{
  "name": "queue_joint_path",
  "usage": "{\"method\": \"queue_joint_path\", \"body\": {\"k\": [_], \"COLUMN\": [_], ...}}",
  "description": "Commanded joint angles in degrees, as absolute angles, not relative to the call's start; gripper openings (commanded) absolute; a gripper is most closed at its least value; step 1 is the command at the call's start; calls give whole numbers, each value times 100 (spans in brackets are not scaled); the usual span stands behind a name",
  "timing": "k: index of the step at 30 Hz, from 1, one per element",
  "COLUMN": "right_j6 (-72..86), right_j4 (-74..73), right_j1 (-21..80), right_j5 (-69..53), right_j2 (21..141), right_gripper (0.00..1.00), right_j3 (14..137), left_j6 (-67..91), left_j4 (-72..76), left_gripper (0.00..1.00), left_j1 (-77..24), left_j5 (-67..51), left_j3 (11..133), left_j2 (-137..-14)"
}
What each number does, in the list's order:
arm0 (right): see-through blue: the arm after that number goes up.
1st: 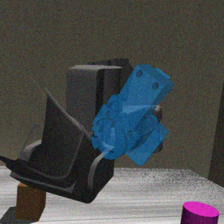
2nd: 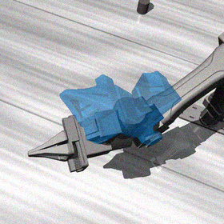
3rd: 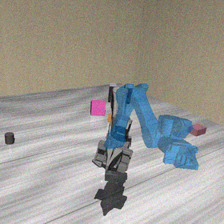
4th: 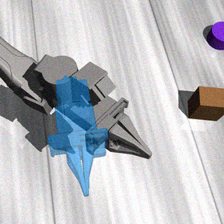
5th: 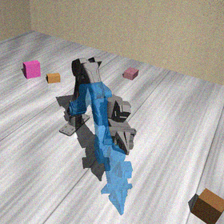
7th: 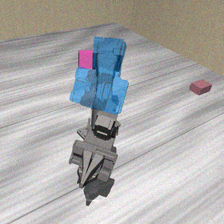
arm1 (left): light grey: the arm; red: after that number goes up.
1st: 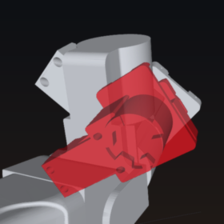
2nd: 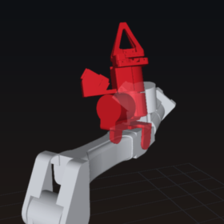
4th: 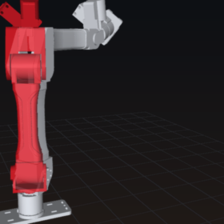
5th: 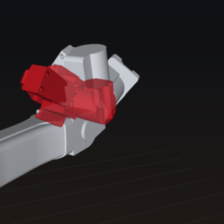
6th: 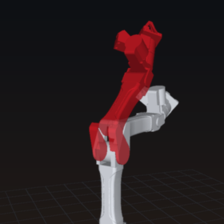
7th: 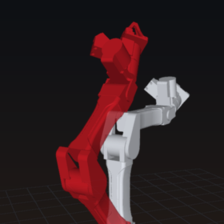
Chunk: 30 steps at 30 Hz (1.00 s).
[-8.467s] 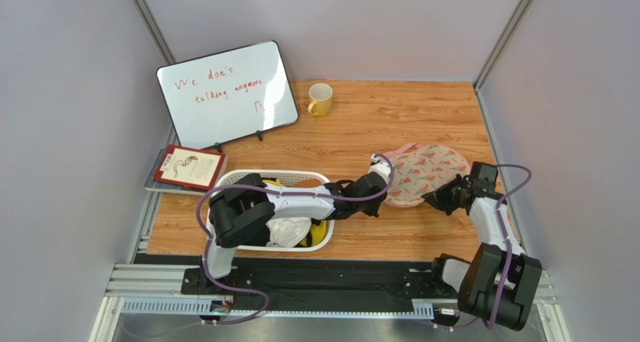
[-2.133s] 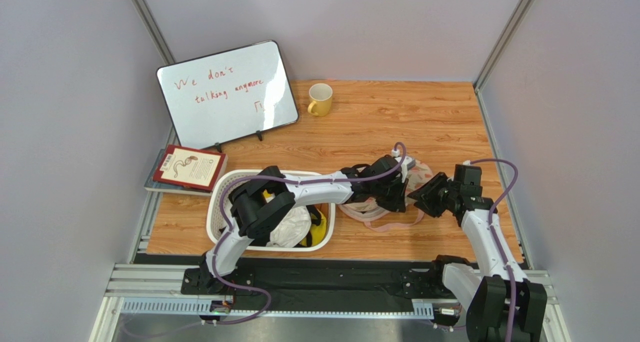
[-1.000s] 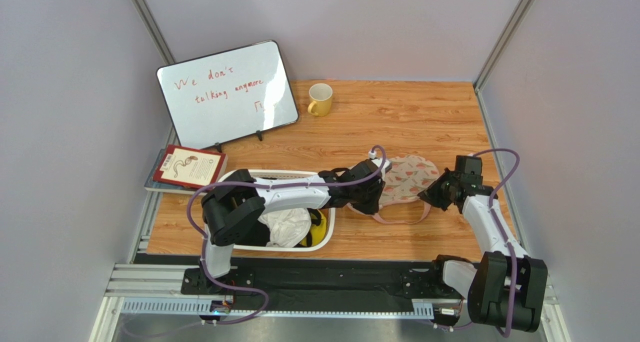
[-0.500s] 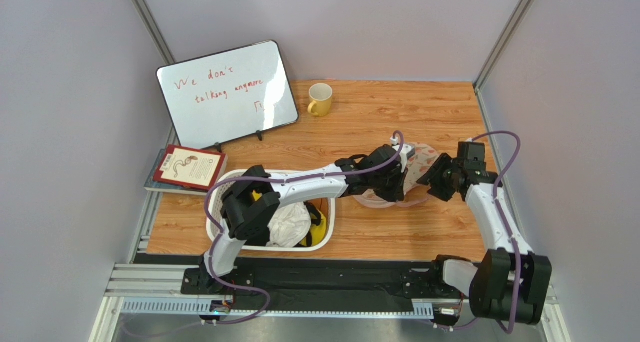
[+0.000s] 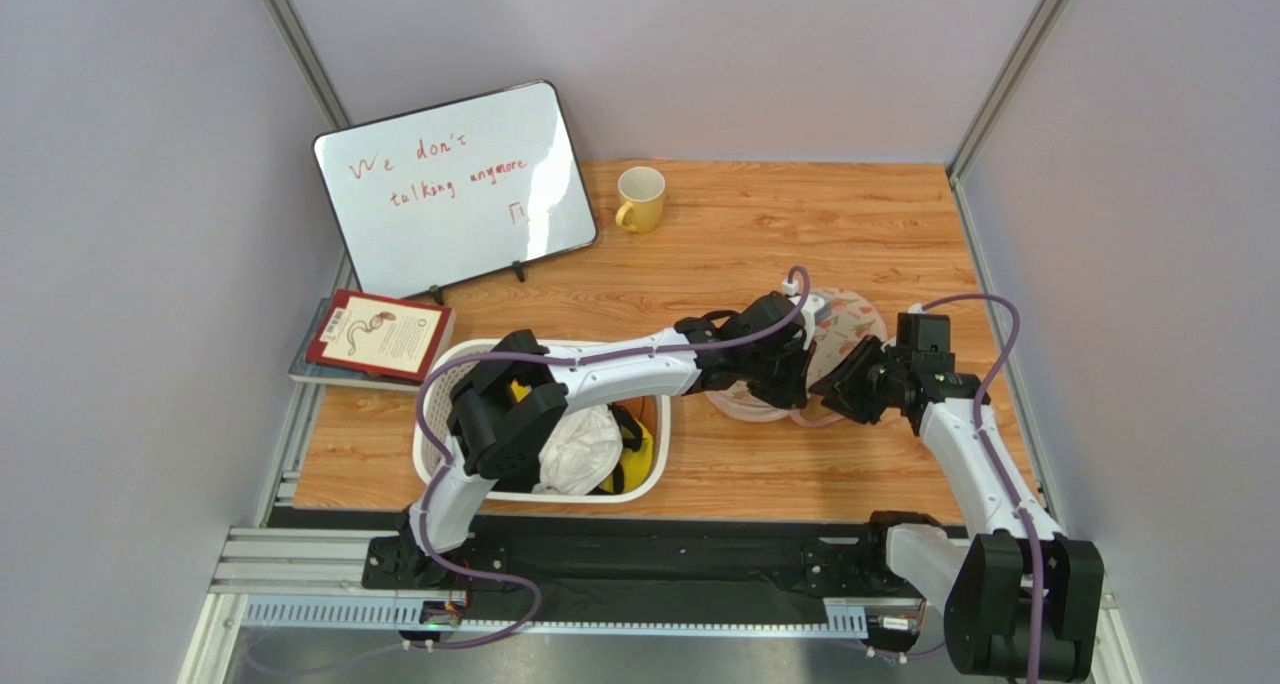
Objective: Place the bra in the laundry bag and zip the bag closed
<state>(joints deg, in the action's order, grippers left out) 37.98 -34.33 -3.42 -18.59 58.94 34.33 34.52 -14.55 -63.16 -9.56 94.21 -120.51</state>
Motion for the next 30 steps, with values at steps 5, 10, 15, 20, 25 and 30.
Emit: {"method": "queue_joint_path", "body": {"k": [5, 10, 15, 20, 25, 30], "right_j6": [4166, 4280, 4307, 4071, 3639, 3253], "right_j4": [-2733, -2514, -2514, -2707, -2927, -3032], "right_j1": [-290, -281, -281, -308, -526, -817], "right_j5": [-1828, -1828, -1635, -1450, -1450, -1407], "right_j2": [5959, 6055, 6091, 6257, 6495, 6547], "right_gripper": [33, 32, 19, 0, 0, 0], "right_j3": [3340, 3217, 3225, 3488, 3726, 3901], "left_j6": [3551, 3647, 3639, 3533, 3375, 3226], "left_j4": [-1310, -1169, -1178, -1309, -1292, -1318], "left_gripper": [0, 0, 0, 0, 0, 0], "left_j1": [-6354, -6372, -6390, -6381, -6284, -6179], "left_j5": [-1116, -1274, -1248, -941, -625, -326], "left_j3": [9431, 9430, 9387, 9018, 8150, 7524], "left_j2": [-11892, -11874, -11848, -11707, -11313, -10838]}}
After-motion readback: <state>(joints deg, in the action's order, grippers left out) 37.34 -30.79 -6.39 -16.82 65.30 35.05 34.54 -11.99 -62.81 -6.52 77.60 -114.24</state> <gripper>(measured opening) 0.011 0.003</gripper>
